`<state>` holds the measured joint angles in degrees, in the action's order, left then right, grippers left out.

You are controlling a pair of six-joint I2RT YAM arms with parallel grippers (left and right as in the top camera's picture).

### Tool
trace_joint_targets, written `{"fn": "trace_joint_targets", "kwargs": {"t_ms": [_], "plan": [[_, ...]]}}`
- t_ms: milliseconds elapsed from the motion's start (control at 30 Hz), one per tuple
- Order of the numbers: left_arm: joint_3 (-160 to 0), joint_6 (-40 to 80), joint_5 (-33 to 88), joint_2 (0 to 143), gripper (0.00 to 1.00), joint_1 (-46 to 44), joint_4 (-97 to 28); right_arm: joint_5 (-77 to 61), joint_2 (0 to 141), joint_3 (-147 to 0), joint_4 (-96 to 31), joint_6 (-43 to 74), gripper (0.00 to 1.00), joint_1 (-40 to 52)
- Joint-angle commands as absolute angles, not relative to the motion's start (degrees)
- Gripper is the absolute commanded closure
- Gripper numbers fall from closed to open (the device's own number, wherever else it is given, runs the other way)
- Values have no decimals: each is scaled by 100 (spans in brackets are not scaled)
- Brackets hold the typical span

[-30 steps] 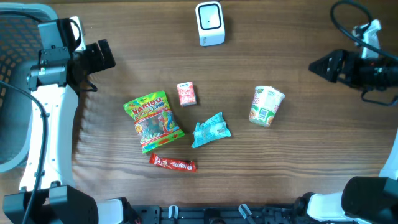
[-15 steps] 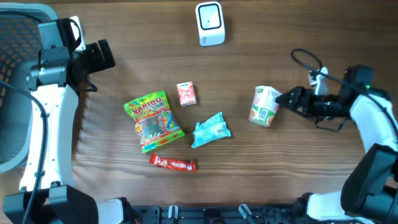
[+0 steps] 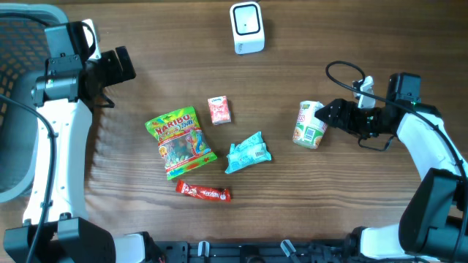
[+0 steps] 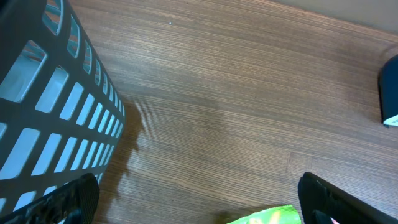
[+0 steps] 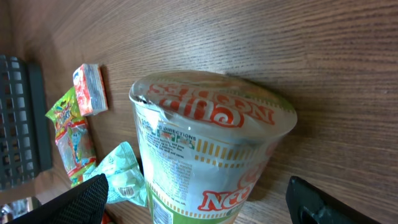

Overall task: Scan the item barcode
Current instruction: 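Close the right gripper around the Cup Noodles cup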

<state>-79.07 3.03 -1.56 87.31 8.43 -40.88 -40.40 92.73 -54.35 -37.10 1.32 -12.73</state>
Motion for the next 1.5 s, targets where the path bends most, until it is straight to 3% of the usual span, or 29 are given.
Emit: {"fn": "trace_joint_targets", "kwargs": {"t_ms": [0, 200, 433, 833, 933, 1333, 1467], "plan": [[-7950, 213, -108, 8678, 0, 891, -4075, -3988, 9441, -5384, -3667, 172, 8, -1260], [-7950, 213, -110, 8678, 0, 891, -4075, -3988, 9647, -5247, -3430, 193, 11, -1258], [-7950, 213, -110, 8678, 0, 891, -4075, -4742, 9677, -4405, -1920, 646, 11, -1258], [-7950, 215, -110, 8678, 0, 891, -4075, -4659, 9697, -4032, -1374, 657, 11, -1258], [-7950, 213, -108, 8678, 0, 891, -4073, -4823, 9697, -4007, -1280, 666, 15, -1258], [-7950, 213, -110, 8678, 0, 891, -4075, -4818, 9699, -3444, -325, 1376, 16, -1256], [-7950, 213, -110, 8678, 0, 891, -4075, -4816, 9697, -3444, -311, 2064, 28, -1256]]}}
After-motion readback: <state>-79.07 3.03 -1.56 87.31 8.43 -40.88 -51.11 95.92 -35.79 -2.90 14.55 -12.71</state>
